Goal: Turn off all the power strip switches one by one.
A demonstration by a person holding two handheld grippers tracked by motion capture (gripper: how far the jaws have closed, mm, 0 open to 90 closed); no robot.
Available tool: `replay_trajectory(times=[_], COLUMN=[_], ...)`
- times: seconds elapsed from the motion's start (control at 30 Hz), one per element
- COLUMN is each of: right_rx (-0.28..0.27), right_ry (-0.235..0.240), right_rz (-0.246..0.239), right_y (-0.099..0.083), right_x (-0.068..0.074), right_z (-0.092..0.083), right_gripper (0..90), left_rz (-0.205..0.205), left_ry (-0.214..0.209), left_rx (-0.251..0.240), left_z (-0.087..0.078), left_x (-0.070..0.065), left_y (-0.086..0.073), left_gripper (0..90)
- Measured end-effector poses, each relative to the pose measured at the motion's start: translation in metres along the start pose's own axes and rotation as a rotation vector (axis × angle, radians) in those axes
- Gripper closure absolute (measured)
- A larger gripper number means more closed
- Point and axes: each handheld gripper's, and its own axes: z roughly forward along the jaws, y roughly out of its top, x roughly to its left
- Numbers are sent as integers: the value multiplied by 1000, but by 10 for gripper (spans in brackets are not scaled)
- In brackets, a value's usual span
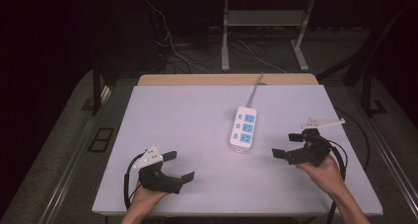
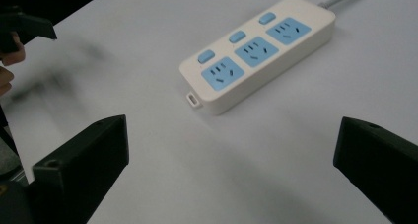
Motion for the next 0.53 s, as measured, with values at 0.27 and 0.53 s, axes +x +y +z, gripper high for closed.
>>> replay_trajectory(times=[0.27,0.53], right_rx=[-37,-37], right_ry=[-7,-27], right_rz=[49,50], right_y=[-40,-60], right_x=[2,10], right_z=[-14,-18], right_gripper=[3,3], left_rz=[-10,-10], left_ry=[11,11], left_rx=[-2,0], left_z=[-2,-1], left_x=[3,3], left_y=[-1,-1], left_gripper=[0,0])
